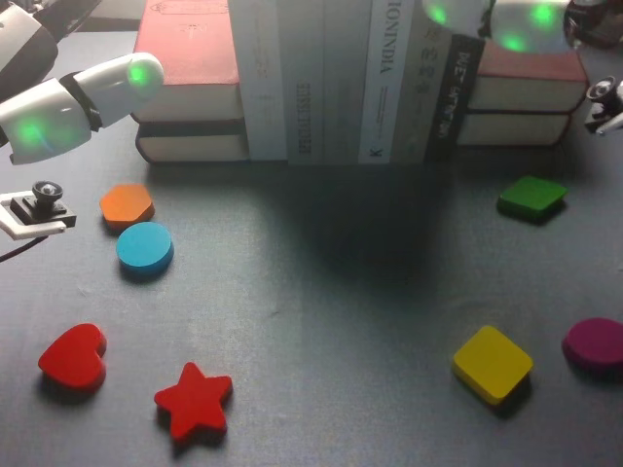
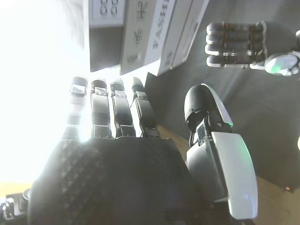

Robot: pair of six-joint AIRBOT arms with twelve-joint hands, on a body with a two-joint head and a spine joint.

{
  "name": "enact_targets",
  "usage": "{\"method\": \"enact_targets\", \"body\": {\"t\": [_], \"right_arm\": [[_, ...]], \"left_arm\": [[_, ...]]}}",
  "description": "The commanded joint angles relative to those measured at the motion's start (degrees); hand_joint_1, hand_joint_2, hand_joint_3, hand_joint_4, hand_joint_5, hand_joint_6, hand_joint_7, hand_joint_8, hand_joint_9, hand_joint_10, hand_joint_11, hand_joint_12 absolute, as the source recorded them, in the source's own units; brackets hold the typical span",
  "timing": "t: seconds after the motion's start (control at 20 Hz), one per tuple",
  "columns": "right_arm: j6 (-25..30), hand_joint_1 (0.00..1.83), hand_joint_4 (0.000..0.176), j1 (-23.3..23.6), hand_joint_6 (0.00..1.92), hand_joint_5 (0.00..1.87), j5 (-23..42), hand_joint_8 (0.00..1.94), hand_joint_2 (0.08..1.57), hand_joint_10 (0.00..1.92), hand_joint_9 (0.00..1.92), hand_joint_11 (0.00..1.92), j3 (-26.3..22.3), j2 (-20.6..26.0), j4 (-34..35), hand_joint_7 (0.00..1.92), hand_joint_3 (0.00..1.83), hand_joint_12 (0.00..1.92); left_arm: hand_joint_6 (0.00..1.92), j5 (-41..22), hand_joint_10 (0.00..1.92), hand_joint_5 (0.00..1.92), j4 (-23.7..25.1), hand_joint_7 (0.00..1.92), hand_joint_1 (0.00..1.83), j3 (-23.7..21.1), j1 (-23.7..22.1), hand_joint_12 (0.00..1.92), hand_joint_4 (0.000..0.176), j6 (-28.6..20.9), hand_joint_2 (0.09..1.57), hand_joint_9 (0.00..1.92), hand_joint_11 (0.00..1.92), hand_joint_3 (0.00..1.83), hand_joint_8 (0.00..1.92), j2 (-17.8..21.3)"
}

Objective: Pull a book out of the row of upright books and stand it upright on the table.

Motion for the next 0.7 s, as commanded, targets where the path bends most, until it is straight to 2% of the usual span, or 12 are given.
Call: {"method": "enact_targets", "body": {"t": [0.0, 0.05, 0.1, 0.2, 0.45, 0.65], "right_arm": [[0.1, 0.17, 0.0, 0.8, 0.14, 0.5, 6.0, 0.0, 1.37, 0.0, 0.0, 0.0, 0.1, 0.0, 0.6, 0.0, 0.0, 0.0], [0.1, 0.2, 0.0, 0.8, 0.17, 0.61, 6.0, 0.0, 1.36, 0.0, 0.0, 0.0, 0.0, 0.0, 0.3, 0.01, 0.0, 0.0], [0.1, 0.23, 0.0, 0.8, 0.21, 0.7, 6.1, 0.02, 1.37, 0.0, 0.0, 0.0, -0.3, 0.1, 0.1, 0.06, 0.0, 0.0], [0.1, 0.25, 0.0, 0.8, 0.24, 0.77, 7.1, 0.03, 1.36, 0.0, 0.0, 0.0, -1.3, 0.8, -0.3, 0.12, 0.0, 0.0], [0.2, 0.19, 0.0, -1.2, 0.26, 0.8, 13.1, 0.02, 1.35, 0.0, 0.0, 0.0, -5.8, 3.6, -1.1, 0.16, 0.0, 0.0], [2.2, 0.19, 0.0, -5.5, 0.25, 0.77, 19.8, 0.01, 1.35, 0.0, 0.0, 0.0, -8.7, 5.8, -1.8, 0.16, 0.0, 0.0]], "left_arm": [[0.01, -7.5, 0.0, 0.05, -1.7, 0.0, 0.32, 0.3, -0.3, 0.0, 0.064, -0.4, 1.35, 0.0, 0.0, 0.0, 0.0, -0.3], [0.01, -7.6, 0.0, 0.05, -1.9, 0.0, 0.32, 0.3, -0.2, 0.0, 0.066, -0.5, 1.35, 0.0, 0.0, 0.0, 0.0, -0.3], [0.0, -7.7, 0.0, 0.05, -2.1, 0.0, 0.3, 0.3, 0.0, 0.0, 0.075, -0.5, 1.35, 0.0, 0.0, 0.0, 0.0, -0.3], [0.0, -8.0, 0.0, 0.05, -2.2, 0.0, 0.3, 0.3, 0.1, 0.0, 0.073, -0.7, 1.35, 0.0, 0.0, 0.0, 0.0, -0.3], [0.0, -8.2, 0.0, 0.04, -2.7, 0.0, 0.25, 0.2, 0.5, 0.0, 0.085, -0.7, 1.36, 0.0, 0.0, 0.0, 0.0, -0.3], [0.0, -8.6, 0.0, 0.04, -3.1, 0.0, 0.27, 0.0, 0.9, 0.0, 0.073, -0.7, 1.35, 0.0, 0.0, 0.0, 0.0, -0.2]]}}
